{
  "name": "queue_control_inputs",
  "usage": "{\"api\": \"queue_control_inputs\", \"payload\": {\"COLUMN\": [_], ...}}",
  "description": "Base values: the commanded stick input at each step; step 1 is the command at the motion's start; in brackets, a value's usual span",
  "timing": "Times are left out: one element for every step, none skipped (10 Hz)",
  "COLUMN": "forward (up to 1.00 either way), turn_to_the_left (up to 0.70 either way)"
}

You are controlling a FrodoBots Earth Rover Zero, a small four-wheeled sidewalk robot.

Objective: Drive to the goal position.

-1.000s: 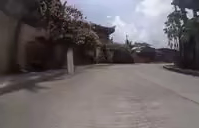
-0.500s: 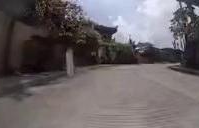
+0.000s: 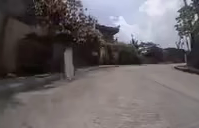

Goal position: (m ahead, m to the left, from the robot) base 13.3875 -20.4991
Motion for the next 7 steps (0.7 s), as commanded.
{"api": "queue_control_inputs", "payload": {"forward": [1.00, 1.00, 1.00, 1.00, 1.00, 1.00, 1.00], "turn_to_the_left": [0.00, 0.00, 0.00, 0.00, 0.00, 0.00, -0.26]}}
